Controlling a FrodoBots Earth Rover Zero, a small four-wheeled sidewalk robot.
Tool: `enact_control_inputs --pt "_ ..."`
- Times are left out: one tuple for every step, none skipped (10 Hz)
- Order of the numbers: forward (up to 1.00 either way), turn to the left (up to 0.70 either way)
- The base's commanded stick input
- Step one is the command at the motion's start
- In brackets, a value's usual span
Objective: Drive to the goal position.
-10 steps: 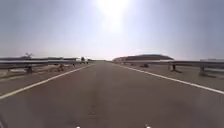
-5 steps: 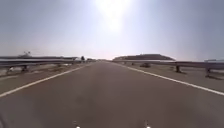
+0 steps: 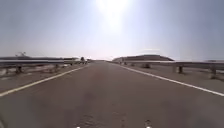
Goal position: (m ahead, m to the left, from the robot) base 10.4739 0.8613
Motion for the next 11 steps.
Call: enact_control_inputs --pt "0.7 0.0" --pt "0.7 0.0" --pt "0.7 0.0" --pt "0.7 0.0" --pt "0.7 0.0" --pt "0.7 0.0" --pt "0.7 0.0" --pt "0.7 0.0" --pt "0.7 0.0" --pt "0.7 0.0" --pt "0.7 0.0"
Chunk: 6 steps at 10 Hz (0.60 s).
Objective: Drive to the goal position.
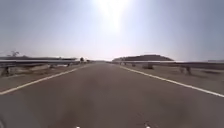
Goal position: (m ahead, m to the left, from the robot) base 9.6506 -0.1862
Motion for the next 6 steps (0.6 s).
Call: enact_control_inputs --pt "0.7 0.0" --pt "0.7 0.0" --pt "0.7 0.0" --pt "0.7 0.0" --pt "0.7 0.0" --pt "0.7 0.0"
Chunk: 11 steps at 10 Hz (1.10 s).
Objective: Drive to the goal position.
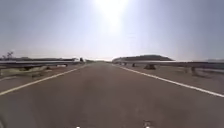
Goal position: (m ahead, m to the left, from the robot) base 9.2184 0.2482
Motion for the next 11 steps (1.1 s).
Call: enact_control_inputs --pt "0.7 0.0" --pt "0.7 0.0" --pt "0.7 0.0" --pt "0.7 0.02" --pt "0.7 0.09" --pt "0.7 0.0" --pt "0.7 0.0" --pt "0.7 0.0" --pt "0.7 0.0" --pt "0.7 0.0" --pt "0.7 0.0"
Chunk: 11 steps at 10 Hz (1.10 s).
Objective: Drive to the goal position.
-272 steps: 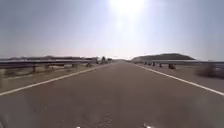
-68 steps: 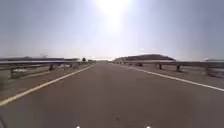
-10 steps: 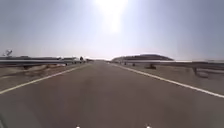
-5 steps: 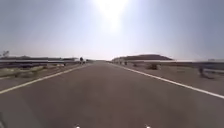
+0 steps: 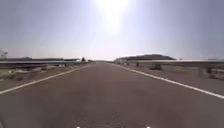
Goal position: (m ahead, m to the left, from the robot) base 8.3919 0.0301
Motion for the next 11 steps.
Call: enact_control_inputs --pt "0.7 0.0" --pt "0.7 0.0" --pt "0.7 0.0" --pt "0.7 0.0" --pt "0.7 0.0" --pt "0.7 0.0" --pt "0.7 0.0" --pt "0.7 0.0" --pt "0.7 0.0" --pt "0.7 0.0" --pt "0.7 0.0"
